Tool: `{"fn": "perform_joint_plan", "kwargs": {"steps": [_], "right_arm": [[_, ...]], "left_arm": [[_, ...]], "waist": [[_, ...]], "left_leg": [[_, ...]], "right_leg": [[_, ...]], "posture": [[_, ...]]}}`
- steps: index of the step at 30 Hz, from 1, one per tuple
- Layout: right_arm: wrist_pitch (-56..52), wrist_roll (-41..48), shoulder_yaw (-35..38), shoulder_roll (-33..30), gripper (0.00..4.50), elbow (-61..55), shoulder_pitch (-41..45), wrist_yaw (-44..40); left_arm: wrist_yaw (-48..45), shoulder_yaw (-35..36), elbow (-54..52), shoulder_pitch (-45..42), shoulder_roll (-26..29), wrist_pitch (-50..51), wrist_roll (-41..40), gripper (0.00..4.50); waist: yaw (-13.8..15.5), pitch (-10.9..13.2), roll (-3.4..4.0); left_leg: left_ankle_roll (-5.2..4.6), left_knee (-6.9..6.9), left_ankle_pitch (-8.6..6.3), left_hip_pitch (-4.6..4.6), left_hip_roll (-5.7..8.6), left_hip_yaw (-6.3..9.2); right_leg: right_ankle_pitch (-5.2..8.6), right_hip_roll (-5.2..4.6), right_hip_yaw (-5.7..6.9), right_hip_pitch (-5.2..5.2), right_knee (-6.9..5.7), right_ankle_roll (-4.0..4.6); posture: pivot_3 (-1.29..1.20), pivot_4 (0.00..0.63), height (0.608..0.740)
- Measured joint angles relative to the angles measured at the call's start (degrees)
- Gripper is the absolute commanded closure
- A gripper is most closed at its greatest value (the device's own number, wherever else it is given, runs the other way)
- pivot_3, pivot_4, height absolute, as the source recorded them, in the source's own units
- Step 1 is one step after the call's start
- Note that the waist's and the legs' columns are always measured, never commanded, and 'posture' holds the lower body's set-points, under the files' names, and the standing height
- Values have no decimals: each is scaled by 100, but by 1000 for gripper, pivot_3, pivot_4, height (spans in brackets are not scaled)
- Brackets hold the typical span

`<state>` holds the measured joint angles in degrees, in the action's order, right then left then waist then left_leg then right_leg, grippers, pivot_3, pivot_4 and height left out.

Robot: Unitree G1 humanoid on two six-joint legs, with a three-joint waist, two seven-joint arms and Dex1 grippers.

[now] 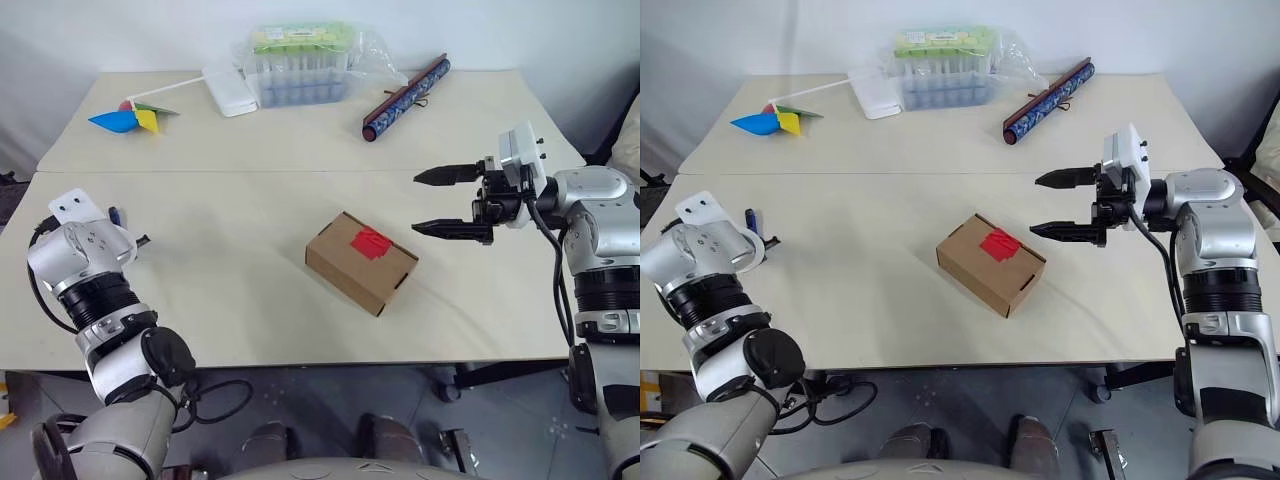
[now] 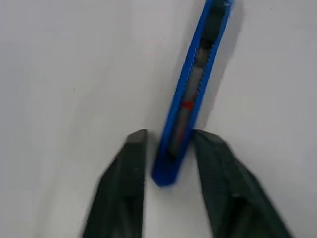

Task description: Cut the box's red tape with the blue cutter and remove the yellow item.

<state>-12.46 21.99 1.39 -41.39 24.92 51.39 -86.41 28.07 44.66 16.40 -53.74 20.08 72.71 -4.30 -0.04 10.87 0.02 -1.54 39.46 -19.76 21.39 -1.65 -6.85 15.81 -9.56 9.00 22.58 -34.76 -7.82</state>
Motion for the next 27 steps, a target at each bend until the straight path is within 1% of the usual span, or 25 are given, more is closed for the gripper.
{"fn": "perform_joint_plan", "kwargs": {"steps": [2, 3, 11, 15, 17, 22, 27], "right_arm": [[9, -11, 0, 2, 0, 18, 1, 9], [16, -15, 0, 3, 0, 33, 1, 19], [112, -37, 0, 4, 0, 40, 1, 75], [112, -37, 8, -16, 0, 32, -4, 105], [112, -36, 14, -38, 0, 22, -22, 122], [111, -35, 18, -59, 0, -10, -108, 153], [111, -34, 18, -63, 0, -13, -108, 167]], "left_arm": [[32, 56, -43, 16, -2, 46, 12, 4374], [13, 73, -65, 37, 6, 44, 8, 4461], [-347, -91, -34, 147, 253, 217, 0, 4461], [-912, -790, -14, 402, 685, 437, -8, 4461], [-1262, -1283, -5, 545, 951, 545, -10, 4461], [-1912, -2220, 0, 726, 1448, 751, 4, 4461], [-2240, -2668, -12, 804, 1652, 731, 44, 4461]], "waist": [[2, -1, 2], [2, -1, 2], [-14, -1, 2], [-20, -1, 2], [-24, -1, 2], [-24, -1, 2], [-23, -1, 2]], "left_leg": [[0, 0, 0, -3, 0, 0], [1, 0, 0, -5, 0, -1], [4, 0, 0, -10, -1, -5], [6, -2, 0, -10, -2, -7], [7, -4, -1, -10, -1, -7], [7, -7, -1, -10, -1, -8], [7, -7, -1, -10, -1, -9]], "right_leg": [[0, 0, -1, 0, -1, 0], [0, 0, -2, -1, -3, 0], [0, 0, -6, 0, -7, 0], [1, 0, -7, 3, -11, 1], [1, 0, -7, 4, -11, 1], [1, 0, -8, 5, -9, 2], [1, 0, -8, 5, -9, 2]], "posture": [[0, 150, 740], [0, 150, 740], [0, 150, 740], [0, 150, 740], [0, 150, 740], [0, 150, 740], [0, 150, 740]]}}
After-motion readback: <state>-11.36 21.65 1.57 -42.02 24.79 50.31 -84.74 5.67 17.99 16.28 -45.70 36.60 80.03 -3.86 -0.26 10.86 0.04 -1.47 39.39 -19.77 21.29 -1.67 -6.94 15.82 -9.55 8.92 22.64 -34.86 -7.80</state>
